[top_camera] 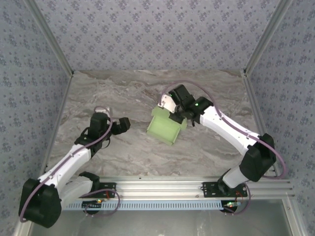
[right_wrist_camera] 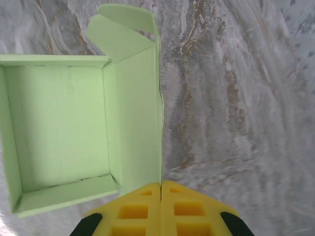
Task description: Fold the paper box
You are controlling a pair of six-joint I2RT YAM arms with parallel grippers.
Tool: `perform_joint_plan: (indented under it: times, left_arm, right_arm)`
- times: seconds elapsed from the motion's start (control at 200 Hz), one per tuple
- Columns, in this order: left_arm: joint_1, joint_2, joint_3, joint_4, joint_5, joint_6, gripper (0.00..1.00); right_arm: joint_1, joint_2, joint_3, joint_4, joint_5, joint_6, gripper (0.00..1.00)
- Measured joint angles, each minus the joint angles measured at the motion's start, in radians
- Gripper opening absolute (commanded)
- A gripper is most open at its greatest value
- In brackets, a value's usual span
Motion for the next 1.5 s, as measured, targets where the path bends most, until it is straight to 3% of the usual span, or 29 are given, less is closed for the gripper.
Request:
perform_joint_plan:
  times: [0.17,0.275,0.375,0.565,0.699,0.884,1.024,1.144,1.314,1.499]
  left_arm:
    - [0.006,0.128,0.055,0.076,0.102,0.032,0.99]
    - [0.007,0.161,0.052,0.107,0.139,0.032,0.97]
    - [0.006,0.162,0.037,0.163,0.202,0.051,0.97]
    - [-0.034,0.163,0.036,0.2,0.258,0.151,0.99]
    - [-0.089,0.225,0.073,0.21,0.258,0.241,0.99]
    - [-0.127,0.436,0.25,0.203,0.24,0.345,0.99]
    - [-0.133,0.537,0.354,0.206,0.236,0.39,0.99]
    - [-0.135,0.604,0.404,0.227,0.246,0.419,0.99]
    - [-0.161,0.665,0.419,0.27,0.253,0.461,0.97]
    - [-0.175,0.697,0.43,0.293,0.245,0.487,0.8]
  right_arm:
    - [0.004,0.135,0.141,-0.05,0.063,-0.173,0.08]
    - [0.005,0.182,0.159,-0.062,0.073,-0.227,0.22]
    - [-0.002,0.192,0.158,-0.076,0.055,-0.244,0.42]
    - [-0.055,0.141,0.148,-0.013,0.005,-0.202,0.56]
    - [-0.132,0.041,0.08,0.085,-0.032,-0.08,0.59]
    - [-0.298,-0.135,-0.123,0.21,-0.067,0.201,0.59]
    - [-0.372,-0.335,-0.38,0.331,-0.149,0.431,0.57]
    - [-0.426,-0.465,-0.598,0.463,-0.255,0.526,0.57]
    - [-0.427,-0.417,-0.758,0.633,-0.348,0.568,0.6]
    - [-0.427,-0.298,-0.771,0.793,-0.411,0.564,0.62]
